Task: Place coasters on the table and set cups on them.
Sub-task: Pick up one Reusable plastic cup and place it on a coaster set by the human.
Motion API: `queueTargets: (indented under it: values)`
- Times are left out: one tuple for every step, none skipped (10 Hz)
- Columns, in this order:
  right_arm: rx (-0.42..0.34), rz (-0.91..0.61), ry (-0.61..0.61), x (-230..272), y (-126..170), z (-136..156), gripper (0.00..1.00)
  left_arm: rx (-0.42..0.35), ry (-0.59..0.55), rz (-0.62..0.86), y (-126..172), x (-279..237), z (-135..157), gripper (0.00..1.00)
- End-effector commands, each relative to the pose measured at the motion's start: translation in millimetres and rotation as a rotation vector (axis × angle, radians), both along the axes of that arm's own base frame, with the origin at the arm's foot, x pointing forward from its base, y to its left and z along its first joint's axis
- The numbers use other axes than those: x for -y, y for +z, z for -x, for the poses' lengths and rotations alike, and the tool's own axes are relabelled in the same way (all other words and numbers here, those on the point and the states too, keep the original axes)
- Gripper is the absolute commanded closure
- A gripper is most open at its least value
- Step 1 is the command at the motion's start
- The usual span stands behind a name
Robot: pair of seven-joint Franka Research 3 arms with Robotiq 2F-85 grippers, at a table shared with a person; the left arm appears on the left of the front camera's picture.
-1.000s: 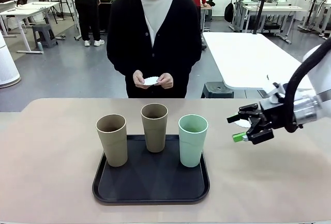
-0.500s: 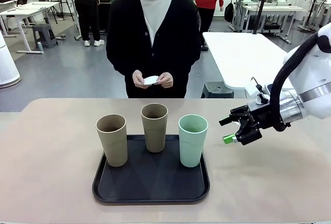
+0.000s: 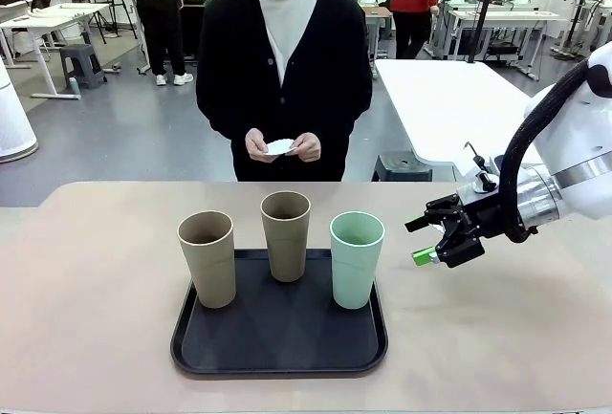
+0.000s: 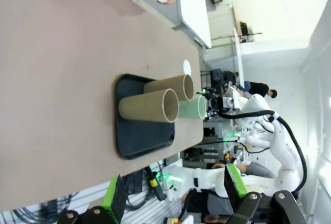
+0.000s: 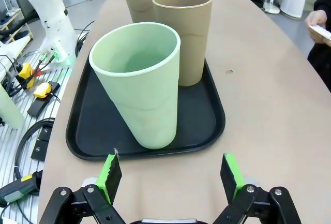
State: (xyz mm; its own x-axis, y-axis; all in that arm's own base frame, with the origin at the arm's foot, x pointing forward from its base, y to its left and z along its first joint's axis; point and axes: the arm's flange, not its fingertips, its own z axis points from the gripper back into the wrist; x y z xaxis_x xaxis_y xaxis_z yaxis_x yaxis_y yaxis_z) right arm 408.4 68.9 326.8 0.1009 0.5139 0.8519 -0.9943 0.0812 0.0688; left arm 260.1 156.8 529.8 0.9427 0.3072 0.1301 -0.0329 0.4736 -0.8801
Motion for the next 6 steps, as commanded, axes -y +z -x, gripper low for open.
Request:
queueTargets:
  values:
    - [0.018, -0.013, 0.018, -11.1, -3.6, 2.5, 0.00, 0.012, -0.006, 0.012, 1.6, -1.7, 1.1, 0.00]
    - [0.020, -0.017, 0.017, -19.9, -9.3, 3.5, 0.00, 0.012, -0.006, 0.012, 1.6, -1.7, 1.1, 0.00]
    - [0.031, -0.027, -0.010, -25.4, -14.1, 2.9, 0.00, 0.012, -0.006, 0.012, 1.6, -1.7, 1.1, 0.00]
    - [0.038, -0.033, -0.039, -26.4, -17.9, 0.4, 0.00, 0.012, -0.006, 0.012, 1.6, -1.7, 1.1, 0.00]
    - [0.038, -0.040, -0.043, -30.2, -23.1, -1.5, 0.00, 0.012, -0.006, 0.012, 1.6, -1.7, 1.1, 0.00]
    - [0.031, -0.049, -0.024, -34.2, -26.0, -1.5, 0.00, 0.012, -0.006, 0.012, 1.6, -1.7, 1.1, 0.00]
